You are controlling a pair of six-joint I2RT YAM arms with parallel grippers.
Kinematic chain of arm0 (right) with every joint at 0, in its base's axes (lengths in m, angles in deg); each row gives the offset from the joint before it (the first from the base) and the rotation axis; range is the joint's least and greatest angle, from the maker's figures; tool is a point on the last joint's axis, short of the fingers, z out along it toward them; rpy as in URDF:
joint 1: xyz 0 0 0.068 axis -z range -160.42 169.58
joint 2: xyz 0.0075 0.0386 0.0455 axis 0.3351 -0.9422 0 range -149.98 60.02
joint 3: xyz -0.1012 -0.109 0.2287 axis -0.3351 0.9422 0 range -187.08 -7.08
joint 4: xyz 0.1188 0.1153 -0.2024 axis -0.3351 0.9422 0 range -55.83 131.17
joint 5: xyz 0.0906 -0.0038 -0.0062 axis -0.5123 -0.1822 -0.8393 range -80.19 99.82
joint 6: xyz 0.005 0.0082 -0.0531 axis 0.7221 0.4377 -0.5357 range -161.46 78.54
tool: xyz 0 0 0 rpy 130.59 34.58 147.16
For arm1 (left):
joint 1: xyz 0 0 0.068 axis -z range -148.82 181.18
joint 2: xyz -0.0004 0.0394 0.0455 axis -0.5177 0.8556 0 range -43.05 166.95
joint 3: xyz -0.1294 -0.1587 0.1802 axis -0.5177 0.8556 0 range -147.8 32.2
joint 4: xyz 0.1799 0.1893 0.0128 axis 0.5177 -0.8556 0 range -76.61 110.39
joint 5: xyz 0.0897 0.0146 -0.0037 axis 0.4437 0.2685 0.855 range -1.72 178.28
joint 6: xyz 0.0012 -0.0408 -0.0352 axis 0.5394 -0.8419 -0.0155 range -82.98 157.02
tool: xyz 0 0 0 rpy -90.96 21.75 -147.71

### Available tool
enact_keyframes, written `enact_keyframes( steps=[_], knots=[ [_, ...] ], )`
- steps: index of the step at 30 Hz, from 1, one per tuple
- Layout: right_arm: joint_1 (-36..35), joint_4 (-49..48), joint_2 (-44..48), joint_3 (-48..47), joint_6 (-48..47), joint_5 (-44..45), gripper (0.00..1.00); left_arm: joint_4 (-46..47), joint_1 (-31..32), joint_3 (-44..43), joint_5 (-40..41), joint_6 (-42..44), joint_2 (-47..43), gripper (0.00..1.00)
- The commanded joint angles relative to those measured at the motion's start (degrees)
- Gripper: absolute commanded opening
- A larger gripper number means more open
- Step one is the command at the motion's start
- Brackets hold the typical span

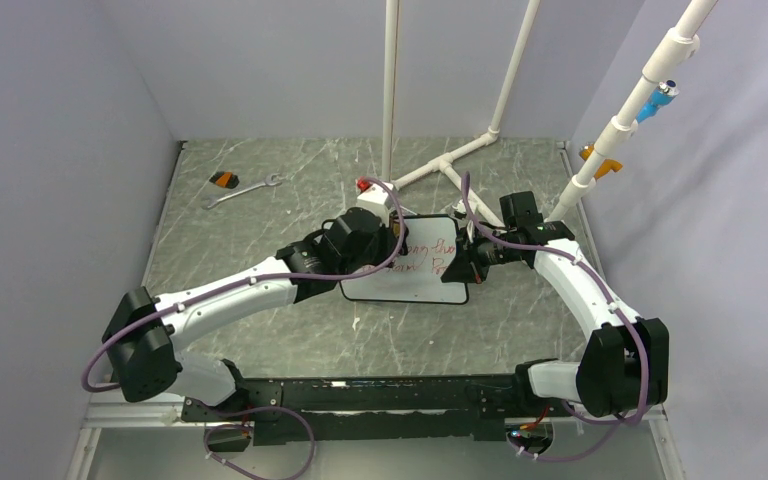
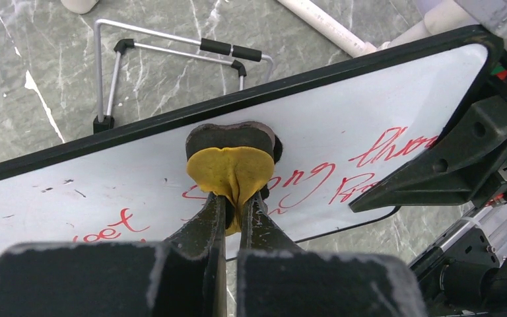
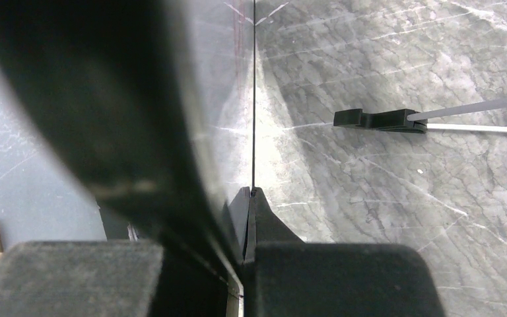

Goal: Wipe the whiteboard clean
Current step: Erase the whiteboard at the center of the board.

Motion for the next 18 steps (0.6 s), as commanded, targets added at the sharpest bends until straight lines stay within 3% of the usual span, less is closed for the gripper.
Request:
enact_keyframes(
  steps=[1, 10, 18],
  knots=[
    [-0.25, 0.38, 1.16, -0.32, -2.22, -0.45, 0.00, 5.47, 0.74, -0.68, -1.52, -0.34, -1.56, 0.00],
    [-0.15, 0.27, 1.83, -0.25, -2.07, -0.56, 0.00, 5.13, 5.60, -6.91, -0.78, -1.41, 3.85, 0.00],
    [-0.12, 0.33, 1.64, -0.41, -2.12, -0.64, 0.00, -6.89, 6.61, -13.66, 12.71, -5.84, 8.47, 0.00]
  ],
)
